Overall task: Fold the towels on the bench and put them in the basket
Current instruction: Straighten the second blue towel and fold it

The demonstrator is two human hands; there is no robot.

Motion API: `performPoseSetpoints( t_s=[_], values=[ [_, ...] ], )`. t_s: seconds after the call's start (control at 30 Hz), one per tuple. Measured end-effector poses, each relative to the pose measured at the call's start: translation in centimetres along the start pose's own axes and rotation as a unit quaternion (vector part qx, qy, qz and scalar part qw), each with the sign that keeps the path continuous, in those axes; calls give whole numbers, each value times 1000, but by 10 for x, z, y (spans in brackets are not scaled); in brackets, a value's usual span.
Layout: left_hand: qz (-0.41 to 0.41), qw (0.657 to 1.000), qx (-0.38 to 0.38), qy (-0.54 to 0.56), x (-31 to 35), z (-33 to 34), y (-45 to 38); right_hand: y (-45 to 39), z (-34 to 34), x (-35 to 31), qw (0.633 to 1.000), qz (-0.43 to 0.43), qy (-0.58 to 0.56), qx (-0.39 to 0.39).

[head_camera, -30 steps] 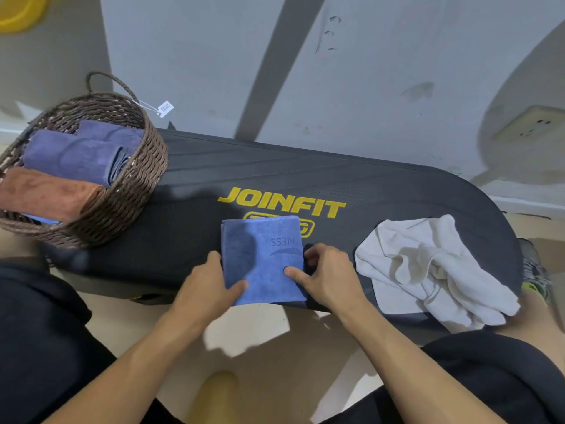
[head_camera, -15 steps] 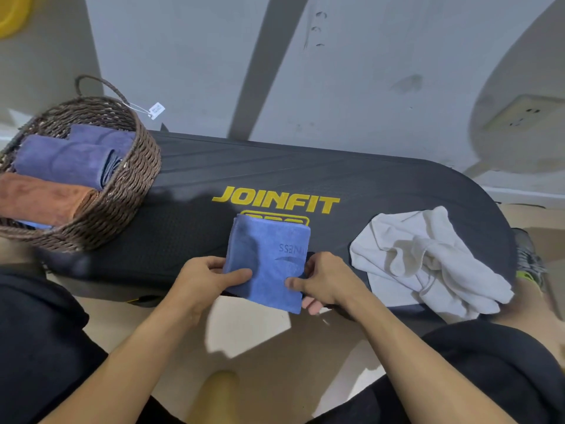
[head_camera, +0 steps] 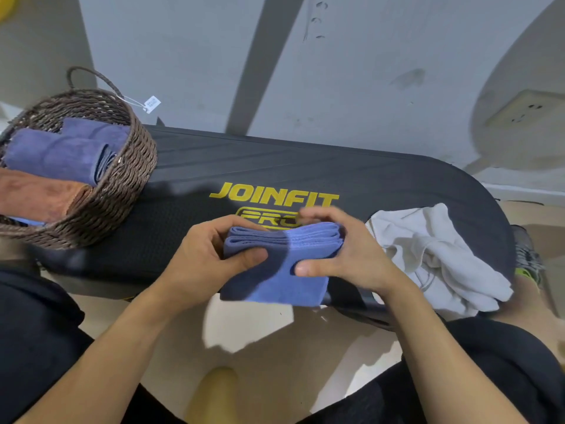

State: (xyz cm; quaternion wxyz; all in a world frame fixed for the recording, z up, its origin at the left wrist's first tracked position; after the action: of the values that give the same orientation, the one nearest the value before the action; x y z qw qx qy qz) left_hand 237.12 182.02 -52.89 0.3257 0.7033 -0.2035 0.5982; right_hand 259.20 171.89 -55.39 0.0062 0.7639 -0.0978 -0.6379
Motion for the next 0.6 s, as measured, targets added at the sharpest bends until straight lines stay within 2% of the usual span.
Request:
performPoseSetpoints(
  t_s=[0.03, 0.1, 0.2, 0.3, 0.37, 0.5, 0.6],
  values=[
    [-16, 1000, 14, 19, -4, -2, -2, 2, 1, 6, 995, 46, -81, -47],
    [-81, 992, 66, 75, -18, 0, -8, 5, 6, 23, 978, 104, -169, -65],
    [-231, 953, 118, 158, -45, 6, -18, -3, 14, 44, 968, 151, -201, 17],
    [-320, 943, 69, 60, -72, 7, -16, -12, 20, 63, 961, 202, -131, 136],
    [-311, 948, 69, -10, -85, 10, -12, -14, 22, 71, 955, 220, -94, 177],
    [-201, 963, 173, -47, -88, 15, -18, -18, 17, 75, 947, 217, -80, 221],
    [-81, 950, 228, -199, -86, 16, -18, -16, 9, 68, 934, 171, 50, 309]
  ],
)
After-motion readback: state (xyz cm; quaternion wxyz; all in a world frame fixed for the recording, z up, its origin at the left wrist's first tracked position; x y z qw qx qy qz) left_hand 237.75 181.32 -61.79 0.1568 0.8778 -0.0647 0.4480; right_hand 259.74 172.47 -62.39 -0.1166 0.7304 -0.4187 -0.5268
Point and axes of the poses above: each hand's wrist, its own y-axis away from the middle knuckle, its own z-axis out of the palm, x = y × z, the point moved 1 cm from there along -y, towards the middle knuckle, and after that the axes turned 3 degrees about -z, right-handed, at the moved point
